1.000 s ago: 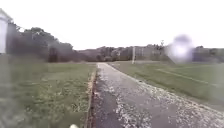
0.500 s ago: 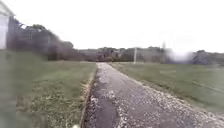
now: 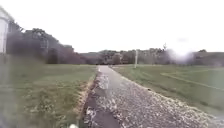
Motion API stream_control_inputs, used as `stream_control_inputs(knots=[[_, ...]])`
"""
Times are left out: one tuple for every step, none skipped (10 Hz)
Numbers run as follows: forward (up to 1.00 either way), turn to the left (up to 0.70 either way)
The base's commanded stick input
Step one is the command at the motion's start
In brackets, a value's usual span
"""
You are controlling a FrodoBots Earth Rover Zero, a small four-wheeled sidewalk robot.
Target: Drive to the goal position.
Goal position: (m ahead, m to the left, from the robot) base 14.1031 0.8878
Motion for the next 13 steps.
stream_control_inputs(knots=[[0.70,0.00],[0.70,-0.10],[0.70,-0.25],[0.70,-0.33],[0.70,-0.33],[0.70,-0.32],[0.70,-0.28],[0.70,-0.23],[0.70,-0.15],[0.70,-0.08],[0.70,0.00],[0.70,0.00],[0.70,0.00]])
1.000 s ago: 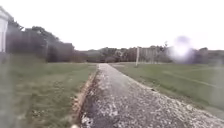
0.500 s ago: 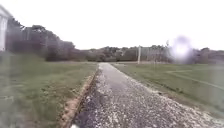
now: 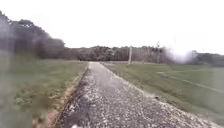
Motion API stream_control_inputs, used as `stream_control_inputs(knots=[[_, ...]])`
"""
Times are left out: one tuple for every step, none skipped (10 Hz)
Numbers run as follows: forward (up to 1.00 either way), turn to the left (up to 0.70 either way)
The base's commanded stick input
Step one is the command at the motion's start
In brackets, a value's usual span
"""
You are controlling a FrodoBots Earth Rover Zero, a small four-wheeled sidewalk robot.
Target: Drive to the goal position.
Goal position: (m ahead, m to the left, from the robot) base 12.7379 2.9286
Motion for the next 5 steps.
stream_control_inputs(knots=[[0.70,0.00],[0.70,0.00],[0.70,0.00],[0.70,0.00],[0.70,0.01]])
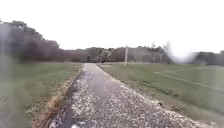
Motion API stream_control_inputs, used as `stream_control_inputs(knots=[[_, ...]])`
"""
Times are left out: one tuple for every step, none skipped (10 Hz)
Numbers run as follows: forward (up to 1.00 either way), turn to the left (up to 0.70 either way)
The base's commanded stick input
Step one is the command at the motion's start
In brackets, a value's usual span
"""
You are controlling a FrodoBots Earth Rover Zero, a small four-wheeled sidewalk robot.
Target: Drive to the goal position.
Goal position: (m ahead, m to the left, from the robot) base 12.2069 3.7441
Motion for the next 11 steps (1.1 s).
stream_control_inputs(knots=[[0.70,0.02],[0.70,0.34],[0.70,0.32],[0.70,0.08],[0.70,0.05],[0.70,0.00],[0.70,0.00],[0.70,0.00],[0.70,0.00],[0.70,0.00],[0.70,0.00]])
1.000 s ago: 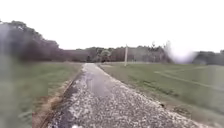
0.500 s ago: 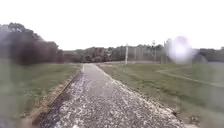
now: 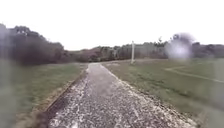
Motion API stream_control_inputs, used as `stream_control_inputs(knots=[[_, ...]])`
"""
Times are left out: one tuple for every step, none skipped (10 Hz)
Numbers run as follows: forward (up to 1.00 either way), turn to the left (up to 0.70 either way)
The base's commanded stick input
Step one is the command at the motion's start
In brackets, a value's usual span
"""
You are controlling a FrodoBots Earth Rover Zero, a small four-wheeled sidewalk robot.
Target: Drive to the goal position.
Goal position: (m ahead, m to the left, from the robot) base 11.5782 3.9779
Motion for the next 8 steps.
stream_control_inputs(knots=[[0.70,0.00],[0.70,0.00],[0.70,0.00],[0.06,0.00],[0.06,0.00],[0.06,0.00],[0.05,0.00],[0.05,0.00]])
